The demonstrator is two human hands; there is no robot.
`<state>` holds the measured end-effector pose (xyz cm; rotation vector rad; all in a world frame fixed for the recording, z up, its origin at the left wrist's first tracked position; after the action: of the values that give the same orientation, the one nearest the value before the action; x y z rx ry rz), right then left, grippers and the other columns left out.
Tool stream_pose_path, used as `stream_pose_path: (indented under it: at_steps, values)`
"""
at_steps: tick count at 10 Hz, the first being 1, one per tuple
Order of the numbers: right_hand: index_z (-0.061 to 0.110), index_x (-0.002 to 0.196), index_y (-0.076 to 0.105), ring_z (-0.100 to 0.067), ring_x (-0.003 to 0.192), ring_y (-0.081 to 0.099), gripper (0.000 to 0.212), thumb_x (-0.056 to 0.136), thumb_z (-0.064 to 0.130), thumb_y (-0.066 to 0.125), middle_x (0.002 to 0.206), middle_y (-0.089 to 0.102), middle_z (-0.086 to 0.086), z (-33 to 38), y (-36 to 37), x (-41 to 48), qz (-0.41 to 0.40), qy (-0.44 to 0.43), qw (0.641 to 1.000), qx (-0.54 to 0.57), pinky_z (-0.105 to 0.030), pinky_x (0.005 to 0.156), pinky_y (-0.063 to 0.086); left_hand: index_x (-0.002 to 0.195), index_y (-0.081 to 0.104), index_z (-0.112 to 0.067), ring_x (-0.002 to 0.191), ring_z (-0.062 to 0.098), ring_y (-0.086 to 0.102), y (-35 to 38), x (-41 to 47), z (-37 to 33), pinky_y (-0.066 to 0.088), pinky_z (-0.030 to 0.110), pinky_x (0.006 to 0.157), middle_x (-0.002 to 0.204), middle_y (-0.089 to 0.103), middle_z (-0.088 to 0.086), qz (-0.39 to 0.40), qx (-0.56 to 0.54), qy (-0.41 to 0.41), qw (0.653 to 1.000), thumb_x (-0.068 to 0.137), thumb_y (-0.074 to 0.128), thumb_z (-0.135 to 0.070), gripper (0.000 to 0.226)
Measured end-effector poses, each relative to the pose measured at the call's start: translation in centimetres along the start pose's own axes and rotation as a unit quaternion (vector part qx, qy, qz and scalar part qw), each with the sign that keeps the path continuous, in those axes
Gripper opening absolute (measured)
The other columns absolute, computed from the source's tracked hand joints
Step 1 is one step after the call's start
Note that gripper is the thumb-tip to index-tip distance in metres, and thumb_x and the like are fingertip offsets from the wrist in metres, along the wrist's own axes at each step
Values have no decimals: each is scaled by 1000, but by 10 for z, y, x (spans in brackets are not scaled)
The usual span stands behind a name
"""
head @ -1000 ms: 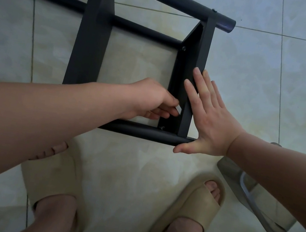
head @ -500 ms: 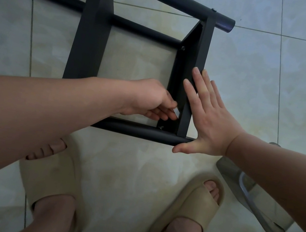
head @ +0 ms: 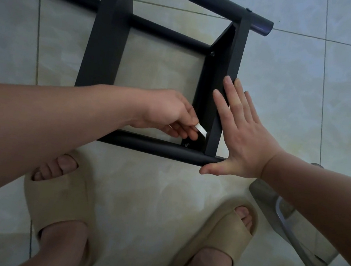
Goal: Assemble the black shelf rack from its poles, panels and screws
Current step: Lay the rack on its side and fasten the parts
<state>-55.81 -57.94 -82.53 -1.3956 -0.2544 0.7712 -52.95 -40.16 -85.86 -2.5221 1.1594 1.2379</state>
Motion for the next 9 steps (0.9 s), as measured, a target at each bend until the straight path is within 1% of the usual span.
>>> stream_pose_path:
  at_steps: [2,3,5,8,9]
  values:
    - [1,160,2,-43,155,-9,137,71,100,34,167,-7,-25,0,0,0,0,-1,1000,0,-63,124,8,85,67,-14,73,8,67,-4,-2,2,49,25,74,85,77,2,23,24,-5,999,101,54,-11,21]
    - [2,160,2,-42,155,-10,137,71,100,33,167,-8,-24,0,0,0,0,0,1000,2,-62,124,8,87,69,-14,73,6,67,-5,-5,3,48,23,70,85,77,1,37,43,-7,998,101,55,-11,20]
    - [3,161,1,-42,155,-10,136,71,100,32,167,-8,-24,0,1,0,0,-1,1000,1,-62,124,7,87,70,-14,74,5,67,-5,-6,2,49,23,72,84,77,0,50,79,-1,996,100,56,-11,19]
    - [2,160,1,-42,155,-9,136,71,100,33,167,-7,-25,0,0,0,1,-1,1000,0,-63,124,8,89,71,-18,78,4,66,-5,-11,-3,42,27,73,86,76,-5,58,175,11,983,98,58,-11,18]
    - [2,160,1,-42,155,-9,136,71,100,33,167,-6,-25,0,0,0,3,1,1000,-2,-63,124,8,88,71,-20,77,2,65,-4,-12,-4,41,26,73,85,75,-8,63,205,17,977,98,59,-10,18]
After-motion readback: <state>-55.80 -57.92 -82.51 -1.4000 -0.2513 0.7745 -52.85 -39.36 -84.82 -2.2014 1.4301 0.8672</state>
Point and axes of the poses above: each hand's wrist, its own x-axis towards the middle knuckle, its own y-axis out of the palm, z = x × y, the point moved 4 cm from there along x, towards the middle knuckle
